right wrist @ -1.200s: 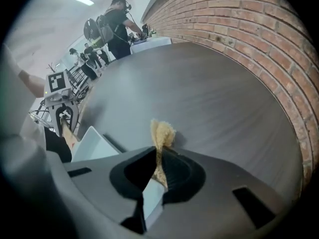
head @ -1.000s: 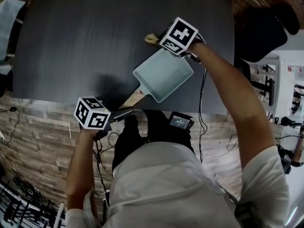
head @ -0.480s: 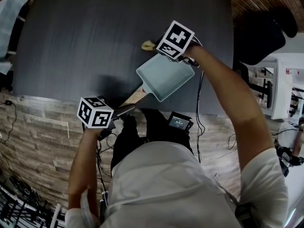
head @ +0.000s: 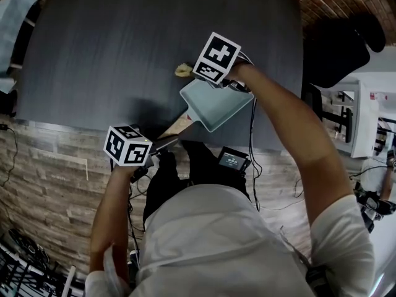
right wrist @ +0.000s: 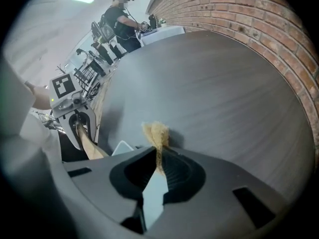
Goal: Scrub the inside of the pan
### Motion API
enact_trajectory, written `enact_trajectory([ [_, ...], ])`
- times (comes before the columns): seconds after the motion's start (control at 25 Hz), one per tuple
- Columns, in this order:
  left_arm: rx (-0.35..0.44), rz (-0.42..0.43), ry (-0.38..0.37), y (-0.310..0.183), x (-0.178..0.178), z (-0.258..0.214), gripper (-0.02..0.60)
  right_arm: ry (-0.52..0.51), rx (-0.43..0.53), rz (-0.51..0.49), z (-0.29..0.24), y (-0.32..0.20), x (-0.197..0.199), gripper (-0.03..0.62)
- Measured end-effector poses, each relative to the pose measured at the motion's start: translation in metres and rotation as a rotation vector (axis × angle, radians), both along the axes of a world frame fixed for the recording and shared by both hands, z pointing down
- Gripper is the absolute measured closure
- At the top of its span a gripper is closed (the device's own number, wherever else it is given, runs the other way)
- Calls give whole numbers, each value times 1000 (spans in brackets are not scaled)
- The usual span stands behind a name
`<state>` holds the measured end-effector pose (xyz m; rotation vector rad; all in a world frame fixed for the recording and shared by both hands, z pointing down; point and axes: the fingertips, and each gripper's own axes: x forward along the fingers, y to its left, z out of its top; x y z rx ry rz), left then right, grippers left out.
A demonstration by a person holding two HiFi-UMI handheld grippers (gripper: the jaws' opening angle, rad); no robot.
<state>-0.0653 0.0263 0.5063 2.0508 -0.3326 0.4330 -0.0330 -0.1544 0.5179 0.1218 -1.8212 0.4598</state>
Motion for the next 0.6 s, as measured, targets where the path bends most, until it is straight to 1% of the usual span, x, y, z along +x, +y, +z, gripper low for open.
enact_trajectory([
  [0.24, 2, -10, -5, -1, 3, 1, 466, 6, -41, -26, 1, 16, -17, 554],
  [0.6, 2, -28, -5, -1, 10, 2, 465, -10, -58, -46, -3, 33, -32, 554],
])
